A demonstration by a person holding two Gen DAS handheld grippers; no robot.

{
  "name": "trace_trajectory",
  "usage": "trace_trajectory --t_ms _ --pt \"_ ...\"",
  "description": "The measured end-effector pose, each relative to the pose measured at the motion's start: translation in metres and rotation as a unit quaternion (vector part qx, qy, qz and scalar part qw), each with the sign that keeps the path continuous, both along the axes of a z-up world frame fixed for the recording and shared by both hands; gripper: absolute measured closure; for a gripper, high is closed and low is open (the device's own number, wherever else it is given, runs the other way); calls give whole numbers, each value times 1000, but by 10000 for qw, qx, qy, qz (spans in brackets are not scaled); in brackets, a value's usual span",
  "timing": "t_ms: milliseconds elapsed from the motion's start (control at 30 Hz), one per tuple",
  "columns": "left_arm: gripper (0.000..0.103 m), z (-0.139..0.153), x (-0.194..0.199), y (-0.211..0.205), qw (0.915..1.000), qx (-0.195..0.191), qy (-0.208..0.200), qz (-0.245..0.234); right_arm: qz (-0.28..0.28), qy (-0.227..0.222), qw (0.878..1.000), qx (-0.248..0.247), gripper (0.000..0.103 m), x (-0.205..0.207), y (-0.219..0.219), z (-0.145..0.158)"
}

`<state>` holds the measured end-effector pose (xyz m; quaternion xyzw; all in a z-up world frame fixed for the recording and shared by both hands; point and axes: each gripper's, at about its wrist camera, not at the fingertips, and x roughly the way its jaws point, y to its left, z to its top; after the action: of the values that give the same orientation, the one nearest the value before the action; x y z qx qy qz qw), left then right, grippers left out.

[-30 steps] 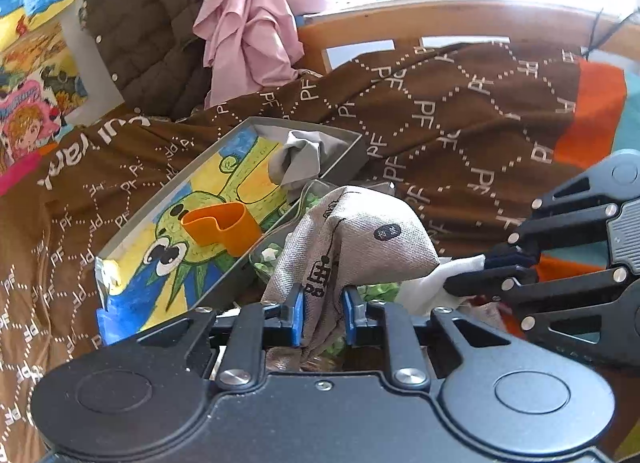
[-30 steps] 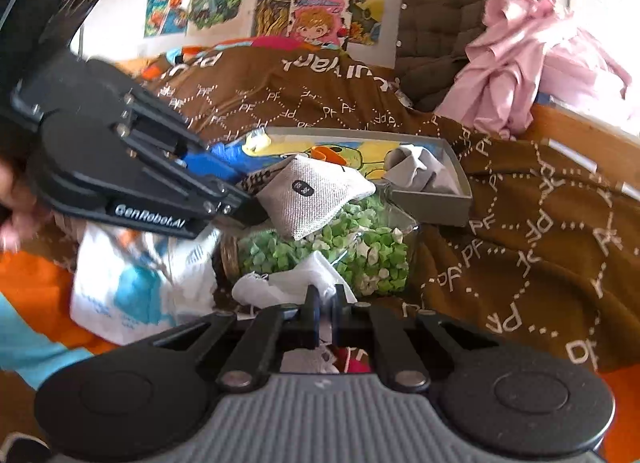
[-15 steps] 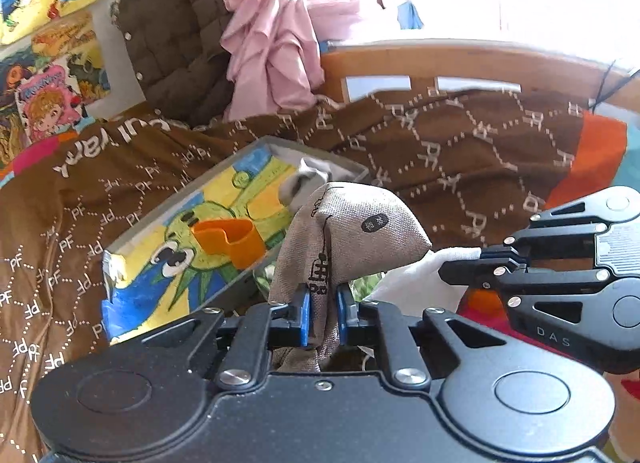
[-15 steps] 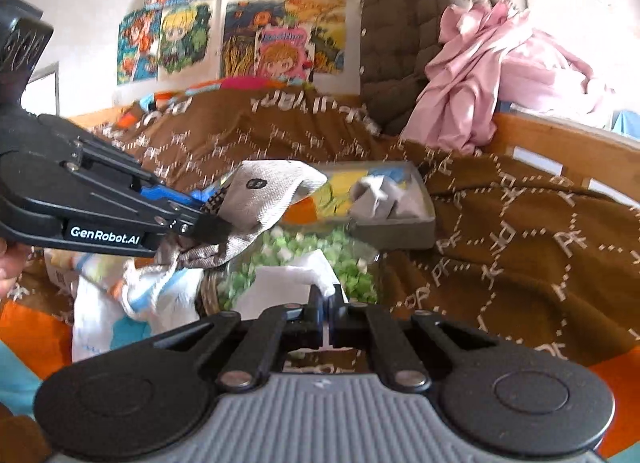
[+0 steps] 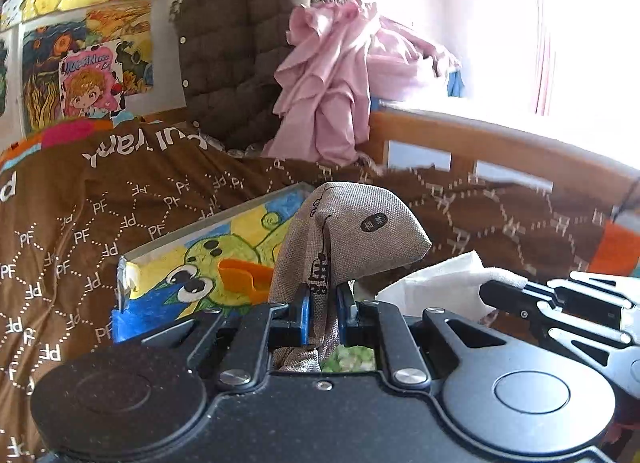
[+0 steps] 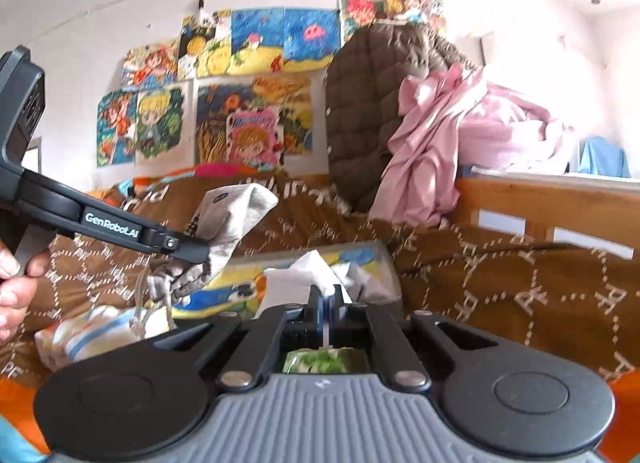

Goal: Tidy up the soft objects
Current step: 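Lift the grey bag with the left tool while the right lifts the white cloth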

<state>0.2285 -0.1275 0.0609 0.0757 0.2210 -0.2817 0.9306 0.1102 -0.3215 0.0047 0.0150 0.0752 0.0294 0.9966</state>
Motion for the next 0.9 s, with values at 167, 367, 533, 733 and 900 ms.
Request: trace_trajectory --t_ms 167,367,533,733,900 --pt "89 10 15 2 9993 -247 -229 149 26 -255 9996 152 101 37 -6 10" --pt "89 23 59 -6 9979 -313 -537 164 119 -427 9983 384 101 87 -13 19" --pt "89 14 101 -16 9962 -576 -593 281 3 -534 9979 358 101 130 -21 16" --pt "89 -7 145 -30 9919 -1061 -432 554 -61 -489 9975 498 101 168 -37 10" --pt "89 -29 170 -47 9912 -1154 -126 631 -18 -244 9978 610 101 189 -49 -4"
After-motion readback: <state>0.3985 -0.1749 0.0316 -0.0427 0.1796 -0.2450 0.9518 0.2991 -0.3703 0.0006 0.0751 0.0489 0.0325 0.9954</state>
